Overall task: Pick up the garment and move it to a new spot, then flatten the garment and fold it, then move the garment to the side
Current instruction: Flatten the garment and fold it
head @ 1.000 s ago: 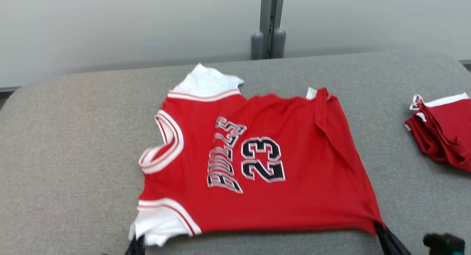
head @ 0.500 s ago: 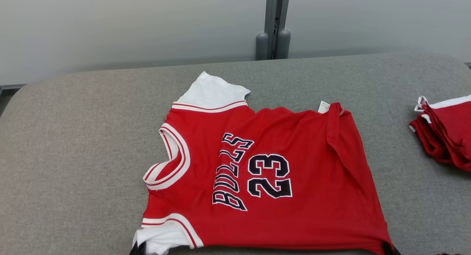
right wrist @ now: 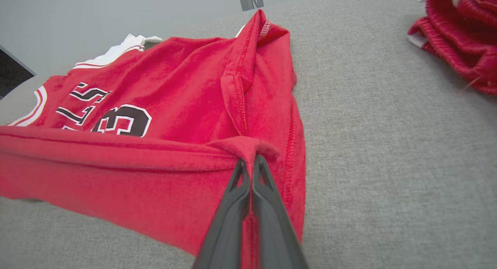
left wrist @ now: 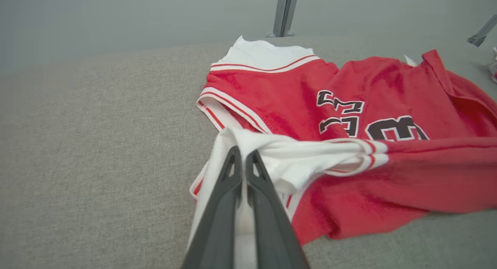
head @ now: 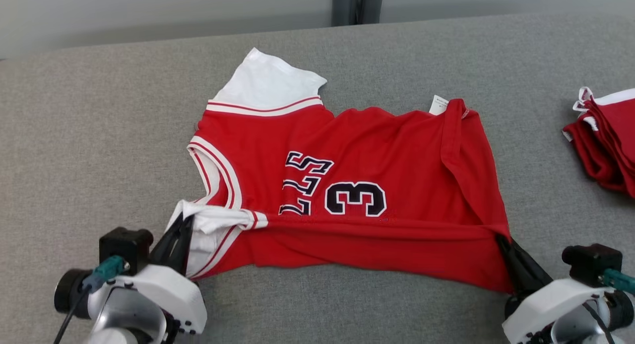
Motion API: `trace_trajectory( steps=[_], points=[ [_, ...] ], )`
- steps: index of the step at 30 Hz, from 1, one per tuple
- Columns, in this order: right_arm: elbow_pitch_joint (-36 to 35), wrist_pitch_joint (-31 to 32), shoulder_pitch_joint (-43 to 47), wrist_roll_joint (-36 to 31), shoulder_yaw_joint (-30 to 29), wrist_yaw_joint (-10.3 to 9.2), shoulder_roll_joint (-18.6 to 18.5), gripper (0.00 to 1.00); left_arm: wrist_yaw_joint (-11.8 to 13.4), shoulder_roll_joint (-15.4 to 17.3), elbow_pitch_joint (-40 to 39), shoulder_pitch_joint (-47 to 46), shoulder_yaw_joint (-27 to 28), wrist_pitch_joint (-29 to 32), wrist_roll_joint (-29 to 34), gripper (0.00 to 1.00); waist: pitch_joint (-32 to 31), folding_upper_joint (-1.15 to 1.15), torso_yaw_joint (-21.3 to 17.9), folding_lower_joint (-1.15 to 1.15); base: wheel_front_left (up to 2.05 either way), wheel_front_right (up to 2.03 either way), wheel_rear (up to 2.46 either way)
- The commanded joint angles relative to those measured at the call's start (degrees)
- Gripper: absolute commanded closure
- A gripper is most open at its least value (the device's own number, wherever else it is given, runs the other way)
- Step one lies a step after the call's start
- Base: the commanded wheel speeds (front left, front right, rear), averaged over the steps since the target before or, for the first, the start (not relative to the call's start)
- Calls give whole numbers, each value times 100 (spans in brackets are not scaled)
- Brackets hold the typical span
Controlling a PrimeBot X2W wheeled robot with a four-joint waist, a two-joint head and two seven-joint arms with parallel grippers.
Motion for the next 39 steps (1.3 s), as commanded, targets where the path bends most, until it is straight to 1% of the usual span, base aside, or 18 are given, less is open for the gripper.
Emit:
trace_trajectory(
  steps=[1, 4, 5, 6, 7, 8, 9, 10, 16, 17, 21, 23, 26, 28, 31, 33, 36, 39],
  points=[
    [107, -28, -197, 2, 42, -2, -74, 100, -71, 71, 163, -285, 5, 13, 26, 100, 194, 0, -43, 1, 0, 0, 0],
    [365, -129, -535, 56, 220, -2, -125, 100, -240, 49, 544, -675, -69, -15, 10, 100, 341, 0, -59, 1, 0, 0, 0],
    [457, -183, -631, 81, 253, -2, -146, 100, -270, 46, 673, -788, -92, -50, 24, 91, 386, 0, -62, 1, 0, 0, 0],
    [564, -238, -721, 101, 298, -2, -159, 100, -322, 22, 791, -892, -115, -122, 26, 53, 425, 0, -64, 1, 0, 0, 0],
    [639, -297, -796, 119, 357, -2, -159, 100, -354, -5, 897, -972, -130, -208, 22, 0, 454, 0, -66, 1, 0, 0, 0],
    [707, -394, -866, 145, 415, -2, -161, 62, -385, -36, 1013, -1003, -148, -290, 23, 0, 467, 0, -69, 1, 0, 0, 0],
    [776, -464, -905, 169, 455, -1, -163, 18, -423, -87, 1108, -1012, -164, -385, -21, 0, 473, 0, -72, 1, 0, 0, 0],
    [812, -559, -928, 188, 497, -1, -167, 0, -423, -120, 1169, -1018, -158, -509, -31, 0, 475, 0, -76, 1, 0, 0, 0],
    [819, -1313, -937, 75, 520, -1, -190, 0, -319, -390, 1266, -743, 47, -1568, -144, 0, 339, 0, -76, 1, 0, 0, 0],
    [819, -1313, -937, 75, 520, -1, -190, 0, -319, -390, 1266, -743, 47, -1568, -144, 0, 339, 0, -76, 1, 0, 0, 0],
    [628, -1710, -812, -216, 339, -1, -137, 0, -226, -531, 1233, -535, 211, -2265, -191, 0, 165, 0, -51, 1, 0, 0, 0],
    [501, -1805, -729, -353, 220, -1, -97, 0, -215, -570, 1210, -435, 274, -2476, -163, 0, 56, 0, -29, 1, 0, 0, 0],
    [317, -1870, -551, -561, 65, -1, -21, 0, -174, -593, 1151, -259, 387, -2650, -89, 0, -137, 0, -7, 1, 0, 0, 0],
    [159, -1896, -349, -690, -19, -1, 26, 0, -115, -600, 1068, 9, 533, -2708, -22, 0, -334, 0, -20, 1, 0, 0, 0],
    [24, -1823, -117, -761, -55, -1, 81, 0, -96, -604, 1008, 296, 629, -2726, 39, 0, -509, 0, -25, 1, 0, 0, 0],
    [-71, -1773, 25, -790, -89, -1, 102, 0, -88, -607, 1003, 487, 636, -2732, 81, 0, -598, 0, -31, 1, 0, 0, 0],
    [-173, -1721, 205, -782, -136, -1, 137, 0, -144, -611, 1048, 659, 606, -2729, 50, 0, -690, 0, -46, 1, 0, 0, 0],
    [-239, -1690, 319, -769, -173, -1, 170, 0, -153, -598, 1092, 704, 581, -2714, 31, 0, -725, 0, -53, 1, 0, 0, 0]
  ],
)
